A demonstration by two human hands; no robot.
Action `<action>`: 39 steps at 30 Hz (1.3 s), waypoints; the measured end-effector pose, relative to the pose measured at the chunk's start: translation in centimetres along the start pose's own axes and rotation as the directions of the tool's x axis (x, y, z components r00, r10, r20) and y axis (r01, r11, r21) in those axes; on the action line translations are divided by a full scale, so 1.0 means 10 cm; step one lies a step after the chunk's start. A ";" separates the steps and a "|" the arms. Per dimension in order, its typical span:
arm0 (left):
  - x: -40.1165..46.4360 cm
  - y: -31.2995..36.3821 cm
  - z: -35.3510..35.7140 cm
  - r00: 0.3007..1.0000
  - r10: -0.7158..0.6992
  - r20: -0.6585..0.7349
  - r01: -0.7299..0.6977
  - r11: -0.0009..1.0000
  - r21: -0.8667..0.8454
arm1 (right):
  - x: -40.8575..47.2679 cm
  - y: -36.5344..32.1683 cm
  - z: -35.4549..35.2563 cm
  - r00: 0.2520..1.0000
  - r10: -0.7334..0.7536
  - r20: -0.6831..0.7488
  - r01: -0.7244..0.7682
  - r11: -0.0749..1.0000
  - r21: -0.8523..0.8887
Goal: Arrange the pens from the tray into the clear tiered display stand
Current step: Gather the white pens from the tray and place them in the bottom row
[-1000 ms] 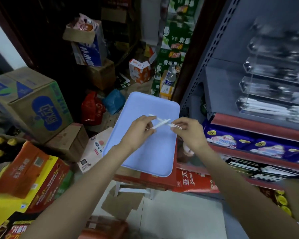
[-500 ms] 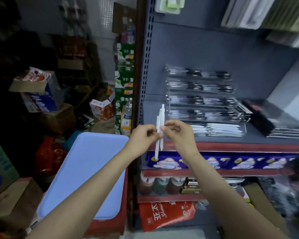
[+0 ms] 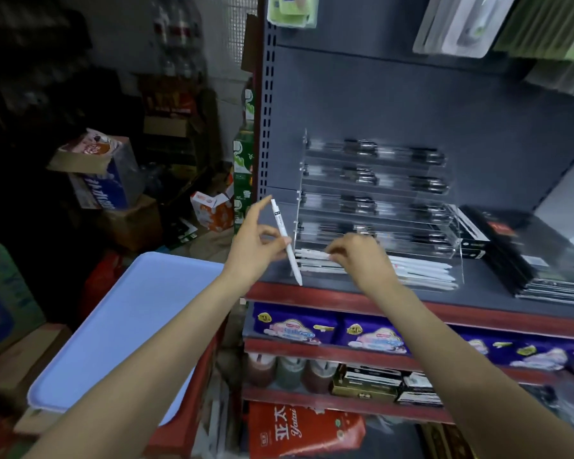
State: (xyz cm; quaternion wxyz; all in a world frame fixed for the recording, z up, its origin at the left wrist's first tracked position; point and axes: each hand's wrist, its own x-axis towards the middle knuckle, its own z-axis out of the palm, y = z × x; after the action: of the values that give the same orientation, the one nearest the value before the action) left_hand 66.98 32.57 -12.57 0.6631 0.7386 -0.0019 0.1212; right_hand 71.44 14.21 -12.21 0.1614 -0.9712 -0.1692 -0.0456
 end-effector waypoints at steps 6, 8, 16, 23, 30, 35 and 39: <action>0.00 -0.05 -0.03 0.999 -0.027 -0.020 0.026 0.999 -0.028 | 0.05 0.06 0.10 0.999 -0.003 0.033 0.005 0.999 -0.048; 0.01 -0.06 -0.04 0.999 -0.029 -0.028 0.029 0.999 -0.022 | 0.05 0.07 0.11 1.000 -0.002 0.024 0.003 0.999 -0.036; 0.08 -0.07 -0.01 0.999 -0.027 -0.036 0.023 0.994 -0.106 | 0.02 0.06 0.17 0.999 -0.027 0.022 0.027 0.999 -0.027; 0.13 -0.09 -0.04 0.999 -0.030 -0.023 0.027 0.993 -0.116 | 0.01 0.04 0.20 1.000 0.002 -0.002 -0.002 0.999 -0.032; 0.14 -0.06 -0.05 1.000 -0.027 -0.006 0.026 0.992 -0.126 | 0.05 0.03 0.16 0.999 0.013 0.037 -0.015 0.998 0.060; 0.13 -0.06 -0.03 0.998 -0.054 -0.015 0.051 0.988 -0.144 | 0.05 0.05 0.22 1.000 0.008 0.005 -0.009 0.997 0.079; 0.12 -0.05 0.05 0.994 -0.093 -0.051 0.079 0.968 -0.238 | 0.01 0.00 0.09 0.995 0.011 -0.094 0.029 0.913 0.407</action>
State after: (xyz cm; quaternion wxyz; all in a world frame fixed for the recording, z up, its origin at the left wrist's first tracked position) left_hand 68.28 32.35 -12.85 0.7503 0.6502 0.0362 0.1139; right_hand 71.58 14.51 -13.06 0.3680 -0.9122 -0.1715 -0.0559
